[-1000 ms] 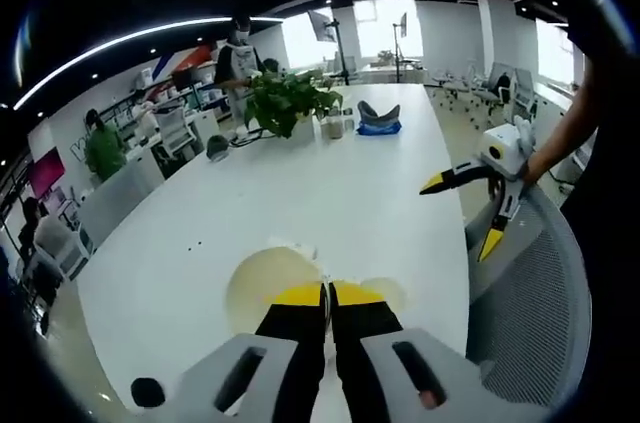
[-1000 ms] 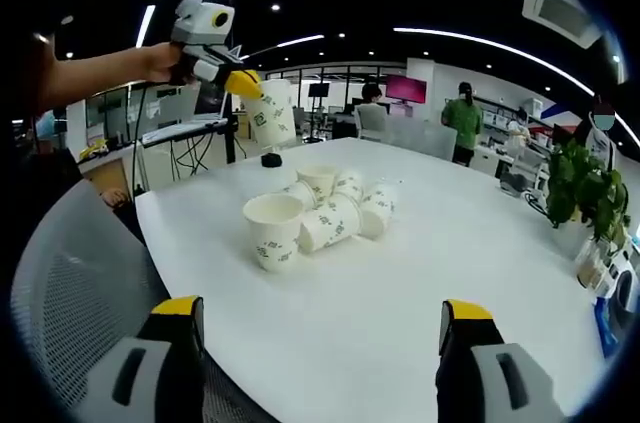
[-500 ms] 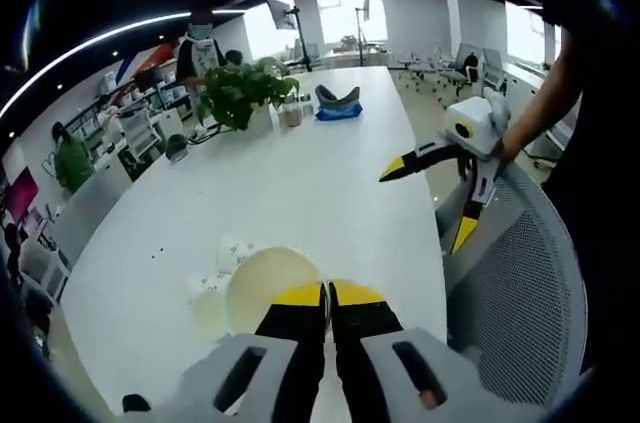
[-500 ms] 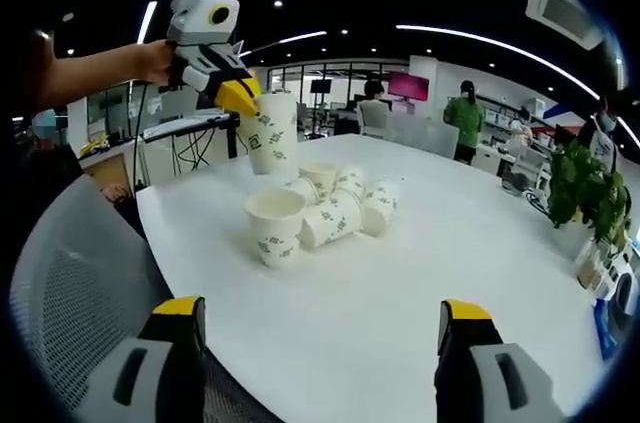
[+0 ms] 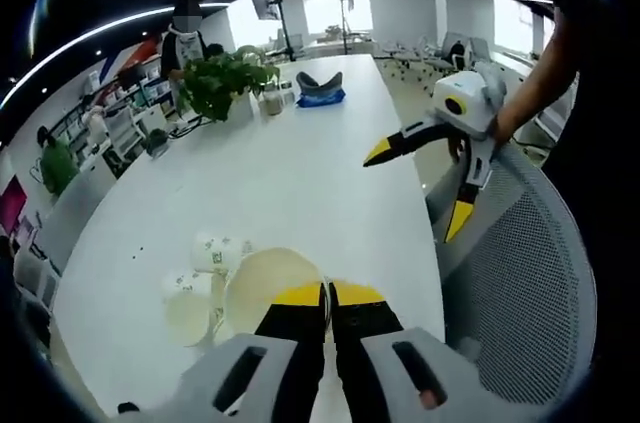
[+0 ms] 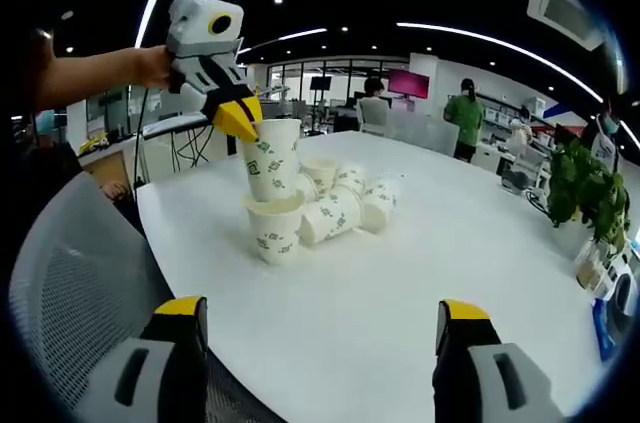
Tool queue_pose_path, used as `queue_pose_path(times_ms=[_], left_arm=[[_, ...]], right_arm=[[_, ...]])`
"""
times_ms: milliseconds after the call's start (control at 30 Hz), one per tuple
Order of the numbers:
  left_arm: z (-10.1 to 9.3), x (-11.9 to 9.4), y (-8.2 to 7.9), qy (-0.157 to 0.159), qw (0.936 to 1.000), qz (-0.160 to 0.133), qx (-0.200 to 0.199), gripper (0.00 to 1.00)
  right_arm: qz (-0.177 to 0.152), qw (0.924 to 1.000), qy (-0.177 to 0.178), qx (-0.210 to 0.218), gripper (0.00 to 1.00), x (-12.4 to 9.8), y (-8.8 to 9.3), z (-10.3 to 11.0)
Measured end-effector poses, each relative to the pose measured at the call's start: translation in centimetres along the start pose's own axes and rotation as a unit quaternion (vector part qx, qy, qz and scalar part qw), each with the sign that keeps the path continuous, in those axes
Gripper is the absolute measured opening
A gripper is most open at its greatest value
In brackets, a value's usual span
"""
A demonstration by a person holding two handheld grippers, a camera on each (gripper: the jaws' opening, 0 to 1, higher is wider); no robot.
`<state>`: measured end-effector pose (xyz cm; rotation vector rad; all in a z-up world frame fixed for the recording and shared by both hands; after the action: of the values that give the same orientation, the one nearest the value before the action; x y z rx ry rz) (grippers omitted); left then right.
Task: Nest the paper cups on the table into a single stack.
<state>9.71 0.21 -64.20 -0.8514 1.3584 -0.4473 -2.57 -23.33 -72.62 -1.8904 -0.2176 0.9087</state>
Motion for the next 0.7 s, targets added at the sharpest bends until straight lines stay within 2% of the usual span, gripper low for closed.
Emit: queue_pose_path(times_ms=[700], left_arm=[[0.1, 3.6, 1.8, 0.038, 0.9979, 0.052, 0.001, 0.00]], right_arm=[[0.005, 1.0000, 0.000, 0.001, 0.95, 0.0, 0.1, 0.0]])
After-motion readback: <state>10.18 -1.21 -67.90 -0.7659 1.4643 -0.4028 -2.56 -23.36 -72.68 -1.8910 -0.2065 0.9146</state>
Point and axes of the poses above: the point that each gripper's makers call its tool centre point, and the gripper's own axes: x roughly forward along the fingers, z roughly to its left, y roughly out of its underside, the point moved 10 cm from there along -x, roughly backward along the fingers, and after that the axes turned 11 degrees about -x, right-handed, at the moved point
